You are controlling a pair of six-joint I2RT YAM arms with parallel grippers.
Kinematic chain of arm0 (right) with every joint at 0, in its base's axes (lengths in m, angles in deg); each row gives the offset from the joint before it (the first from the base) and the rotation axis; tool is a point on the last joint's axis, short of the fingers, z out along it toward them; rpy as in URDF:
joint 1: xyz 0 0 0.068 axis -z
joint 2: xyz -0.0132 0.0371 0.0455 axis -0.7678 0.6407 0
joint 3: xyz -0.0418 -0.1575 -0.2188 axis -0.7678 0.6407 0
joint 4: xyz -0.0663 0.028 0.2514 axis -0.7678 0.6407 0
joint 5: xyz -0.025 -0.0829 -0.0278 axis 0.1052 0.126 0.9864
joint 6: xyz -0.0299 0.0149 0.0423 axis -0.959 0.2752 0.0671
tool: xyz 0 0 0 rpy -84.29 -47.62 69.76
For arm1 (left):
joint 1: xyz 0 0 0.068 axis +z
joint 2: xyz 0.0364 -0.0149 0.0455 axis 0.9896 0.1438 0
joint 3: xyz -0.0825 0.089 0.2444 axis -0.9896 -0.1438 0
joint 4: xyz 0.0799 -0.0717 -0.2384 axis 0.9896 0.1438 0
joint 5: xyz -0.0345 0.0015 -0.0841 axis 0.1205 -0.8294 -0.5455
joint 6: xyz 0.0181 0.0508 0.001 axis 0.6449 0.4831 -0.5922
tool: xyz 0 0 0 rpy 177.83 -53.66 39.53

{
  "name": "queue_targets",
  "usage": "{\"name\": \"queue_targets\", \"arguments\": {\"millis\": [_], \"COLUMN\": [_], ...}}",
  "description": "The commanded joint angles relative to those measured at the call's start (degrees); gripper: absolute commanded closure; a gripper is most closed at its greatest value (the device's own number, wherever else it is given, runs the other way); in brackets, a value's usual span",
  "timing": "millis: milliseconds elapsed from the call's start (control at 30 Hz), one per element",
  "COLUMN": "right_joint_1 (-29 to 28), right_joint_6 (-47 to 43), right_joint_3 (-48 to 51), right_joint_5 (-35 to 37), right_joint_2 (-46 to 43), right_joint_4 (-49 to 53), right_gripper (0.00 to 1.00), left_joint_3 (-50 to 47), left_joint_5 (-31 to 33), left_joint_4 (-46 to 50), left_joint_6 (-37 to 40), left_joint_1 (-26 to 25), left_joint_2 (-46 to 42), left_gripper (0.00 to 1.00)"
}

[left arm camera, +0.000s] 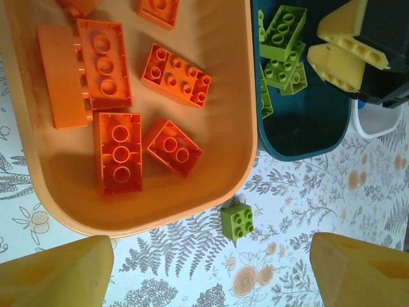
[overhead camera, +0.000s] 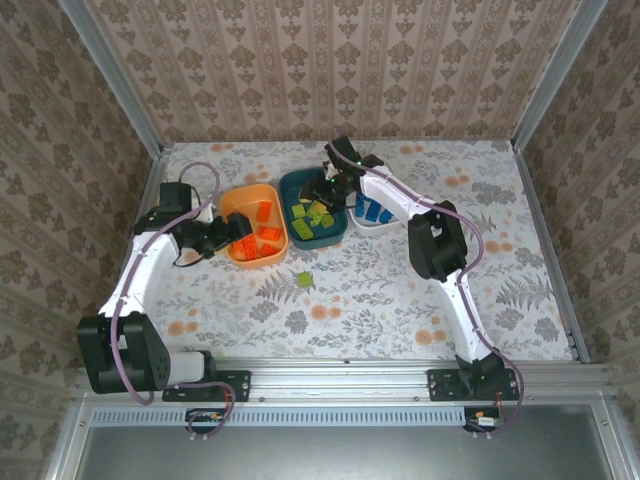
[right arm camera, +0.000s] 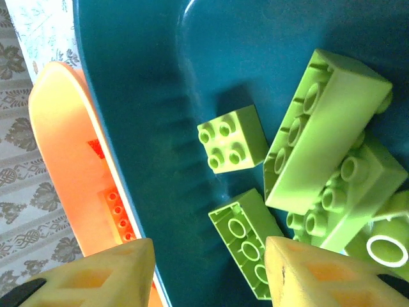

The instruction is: Sort the legos into containers by color

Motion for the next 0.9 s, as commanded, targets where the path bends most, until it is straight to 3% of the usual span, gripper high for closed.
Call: {"name": "queue_targets", "arguments": {"millis": [0,467,867], "right_joint_1": [-0.33,-0.67,-6.69], "right_joint_6": [-2.03,-8.85,-13.87], "right_joint_3": [2.16,19.48,40.84], "right_joint_5": [1.77,7.79,13.92], "right_joint_2": [-7.14,-24.86,-36.83], "right_joint_4": [1.76,5.34,5.37], "right_gripper": [0.51,0.5,0.43], "left_joint_3": [0.3,0.67,1.5], "left_joint_5": [-1.54,-1.49,-0.08], "left_joint_4": [-0.97,-0.98,-0.14], "left_joint_6": [0.33,0.43,1.38], "left_joint_1": [0.33,0.19,-1.88], "left_joint_2": [-0.02,-0.54,-0.2], "left_gripper": [0.18,0.18,0.17]}}
